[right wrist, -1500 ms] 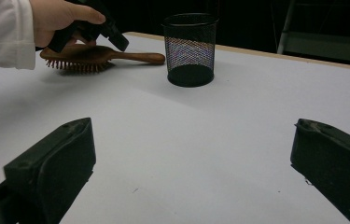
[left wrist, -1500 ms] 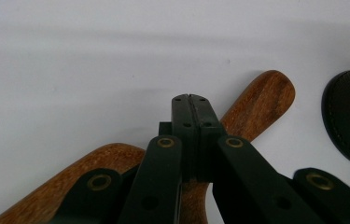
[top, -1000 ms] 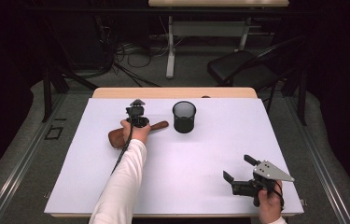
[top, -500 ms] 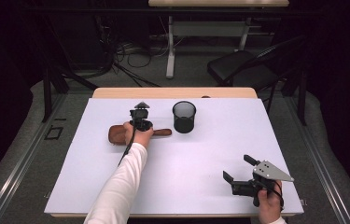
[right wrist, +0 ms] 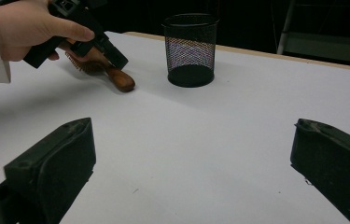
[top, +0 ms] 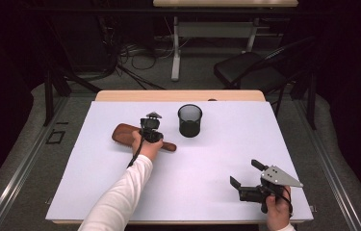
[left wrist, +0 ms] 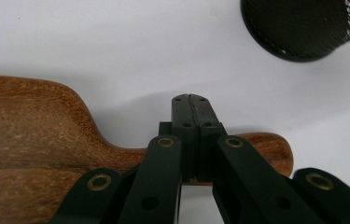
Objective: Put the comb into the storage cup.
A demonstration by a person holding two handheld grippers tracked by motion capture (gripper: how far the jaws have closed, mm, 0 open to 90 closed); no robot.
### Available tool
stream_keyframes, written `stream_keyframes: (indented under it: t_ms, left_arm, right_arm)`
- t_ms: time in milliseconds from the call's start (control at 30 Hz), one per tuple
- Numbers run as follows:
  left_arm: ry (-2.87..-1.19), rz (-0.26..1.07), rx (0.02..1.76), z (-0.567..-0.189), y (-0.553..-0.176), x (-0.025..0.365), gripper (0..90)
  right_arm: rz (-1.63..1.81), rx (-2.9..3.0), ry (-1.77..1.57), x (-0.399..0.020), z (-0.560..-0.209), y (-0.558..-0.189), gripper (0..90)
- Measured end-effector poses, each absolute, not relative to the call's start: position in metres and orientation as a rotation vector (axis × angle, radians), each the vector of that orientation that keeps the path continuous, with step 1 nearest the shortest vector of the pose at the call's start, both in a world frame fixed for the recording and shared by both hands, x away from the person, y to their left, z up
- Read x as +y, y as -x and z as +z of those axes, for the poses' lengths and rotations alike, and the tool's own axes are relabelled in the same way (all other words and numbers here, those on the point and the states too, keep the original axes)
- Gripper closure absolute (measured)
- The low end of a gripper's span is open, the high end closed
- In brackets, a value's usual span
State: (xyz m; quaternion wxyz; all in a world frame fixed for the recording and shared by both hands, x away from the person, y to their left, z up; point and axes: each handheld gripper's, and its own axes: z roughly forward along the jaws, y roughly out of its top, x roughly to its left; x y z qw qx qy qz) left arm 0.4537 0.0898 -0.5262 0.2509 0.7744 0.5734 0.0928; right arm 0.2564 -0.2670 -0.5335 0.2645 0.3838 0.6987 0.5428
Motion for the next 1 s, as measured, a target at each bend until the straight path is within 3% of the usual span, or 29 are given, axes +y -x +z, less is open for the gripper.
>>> stream_keyframes:
  t_ms: [1000]
  left_arm:
    - [-2.144,0.248,1.407,-0.533,-0.391,0.128,90.0]
  right_arm:
    - [1.458,1.897,-1.044,-0.264,-0.534,-0.256,0.0]
